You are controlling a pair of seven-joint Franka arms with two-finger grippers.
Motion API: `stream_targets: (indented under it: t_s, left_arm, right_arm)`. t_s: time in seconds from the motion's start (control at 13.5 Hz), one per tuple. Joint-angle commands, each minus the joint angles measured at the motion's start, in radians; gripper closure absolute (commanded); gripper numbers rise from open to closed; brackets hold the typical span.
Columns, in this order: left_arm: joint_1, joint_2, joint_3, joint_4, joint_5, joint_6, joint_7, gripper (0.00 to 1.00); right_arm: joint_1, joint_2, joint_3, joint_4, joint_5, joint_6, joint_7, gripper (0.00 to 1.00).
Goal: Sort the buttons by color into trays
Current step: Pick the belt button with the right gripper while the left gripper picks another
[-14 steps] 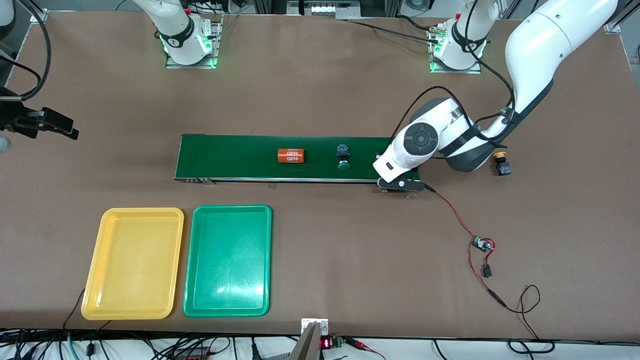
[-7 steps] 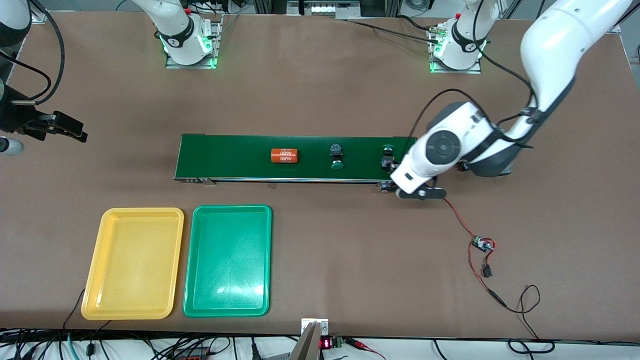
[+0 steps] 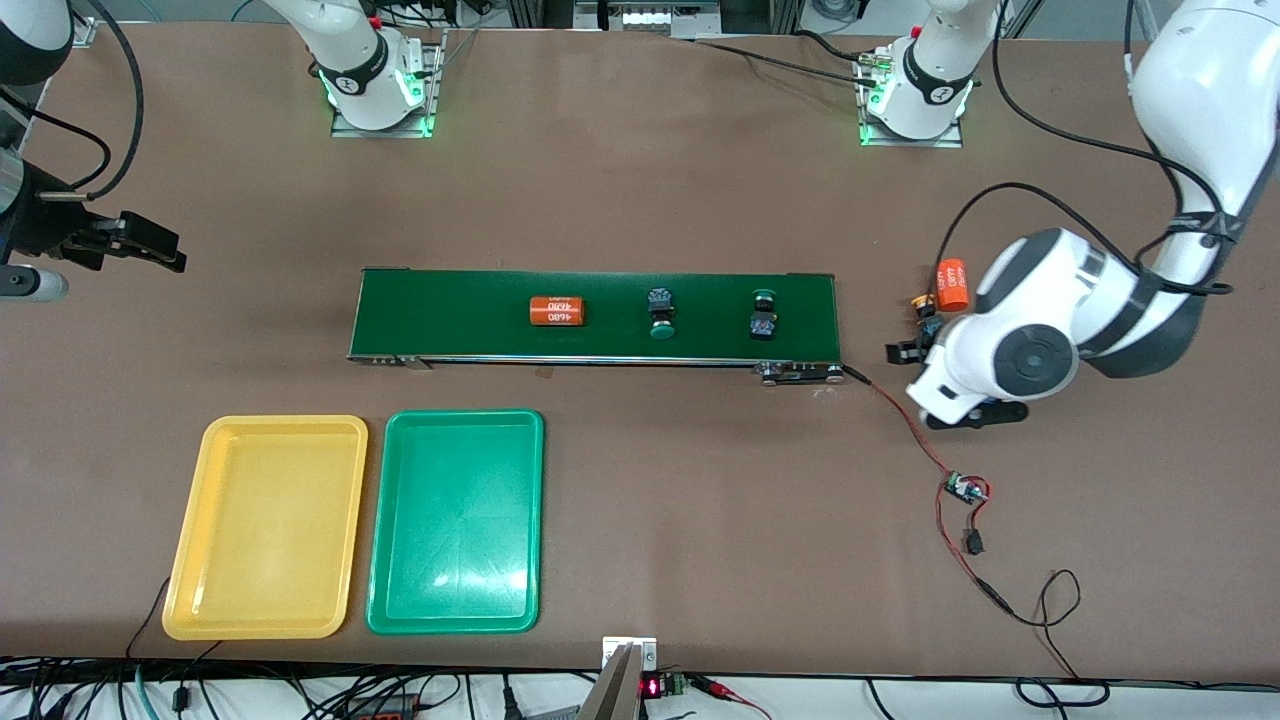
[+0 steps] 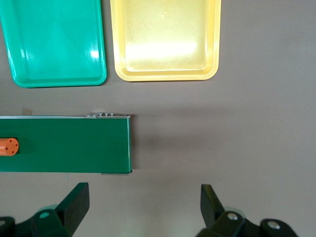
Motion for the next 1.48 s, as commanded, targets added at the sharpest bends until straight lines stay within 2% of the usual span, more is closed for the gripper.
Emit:
stream_targets:
  t_s: [0.0, 0.07, 0.37, 0.44, 0.59, 0.81, 0.96, 1.11, 1.18, 1.41]
  left_arm:
    - [0.105, 0.0, -0.007, -0.146, 0.006, 0.105, 0.018, 0.0]
    - [0.137, -0.007, -0.007, -0.201, 0.012, 0.167, 0.018, 0.0]
    - [0.203, -0.001, 0.005, -0.315, 0.102, 0.333, 0.026, 0.0]
    - [0.229, -0.001, 0.005, -0.353, 0.103, 0.383, 0.026, 0.0]
    - [0.266, -0.001, 0.005, -0.422, 0.103, 0.471, 0.015, 0.0]
    - [0.275, -0.004, 0.005, -0.447, 0.104, 0.485, 0.007, 0.0]
    - [0.284, -0.005, 0.007, -0.452, 0.104, 0.486, 0.006, 0.0]
    - [0.284, 0.002, 0.01, -0.461, 0.104, 0.488, 0.006, 0.01]
    - [0.286, 0.002, 0.013, -0.461, 0.104, 0.488, 0.004, 0.07]
    - [0.283, 0.005, 0.014, -0.467, 0.104, 0.49, 0.003, 0.33]
  right_arm:
    - [0.013, -0.01, 0.002, 0.007, -0.007, -0.003, 0.002, 0.0]
    - [0.013, -0.009, 0.0, 0.007, -0.007, -0.001, 0.002, 0.0]
    - [0.009, 0.026, 0.0, 0.007, 0.004, 0.002, 0.019, 0.0]
    - [0.006, 0.042, -0.003, 0.007, 0.028, 0.008, 0.01, 0.0]
    - [0.021, 0.071, 0.0, 0.007, 0.019, 0.041, 0.004, 0.0]
    - [0.065, 0.125, 0.0, -0.002, 0.017, 0.031, 0.019, 0.0]
    - [0.155, 0.16, 0.002, 0.005, 0.04, 0.058, 0.03, 0.0]
    - [0.297, 0.221, 0.002, 0.004, 0.076, 0.133, 0.162, 0.0]
    - [0.364, 0.244, 0.0, 0.005, 0.1, 0.182, 0.26, 0.0]
    - [0.551, 0.327, 0.0, 0.005, 0.109, 0.325, 0.462, 0.0]
